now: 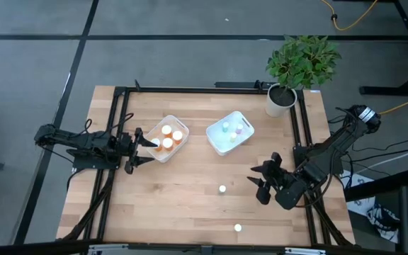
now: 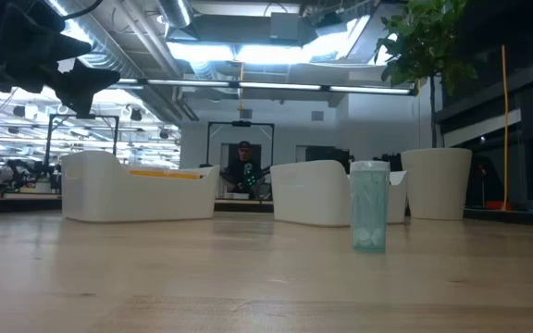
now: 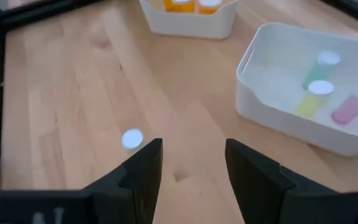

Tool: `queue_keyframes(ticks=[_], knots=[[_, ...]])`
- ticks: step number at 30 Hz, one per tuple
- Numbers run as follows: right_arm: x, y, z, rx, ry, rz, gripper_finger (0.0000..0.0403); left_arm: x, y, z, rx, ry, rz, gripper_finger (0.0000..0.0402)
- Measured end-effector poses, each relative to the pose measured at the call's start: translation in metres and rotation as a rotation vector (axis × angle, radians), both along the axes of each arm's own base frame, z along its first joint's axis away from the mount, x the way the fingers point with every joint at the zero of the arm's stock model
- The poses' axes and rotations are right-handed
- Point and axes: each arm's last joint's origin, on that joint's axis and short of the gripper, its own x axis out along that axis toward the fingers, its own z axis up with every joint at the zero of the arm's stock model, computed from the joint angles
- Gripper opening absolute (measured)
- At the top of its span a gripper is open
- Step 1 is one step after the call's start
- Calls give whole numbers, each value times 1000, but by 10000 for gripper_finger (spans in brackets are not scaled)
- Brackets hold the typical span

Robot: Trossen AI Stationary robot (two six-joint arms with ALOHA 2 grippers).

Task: Pick and place medicine bottles into bin by pill shape (circle, oval)
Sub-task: Put the green tablet bottle into the right white bin

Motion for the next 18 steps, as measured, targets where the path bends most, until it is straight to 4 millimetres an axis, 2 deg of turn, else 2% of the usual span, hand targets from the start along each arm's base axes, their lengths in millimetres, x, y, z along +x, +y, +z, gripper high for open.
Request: queue_keyframes(ticks=[6, 14, 18], knots=[[8, 0, 1, 10, -41, -9, 177, 0, 0, 0, 1, -1, 0, 263], [44, 23, -19, -15, 1, 284, 177, 0, 0, 0, 1, -3, 7, 263], [57, 22, -34, 4, 61, 329, 177, 0, 0, 0, 1, -5, 8, 263]])
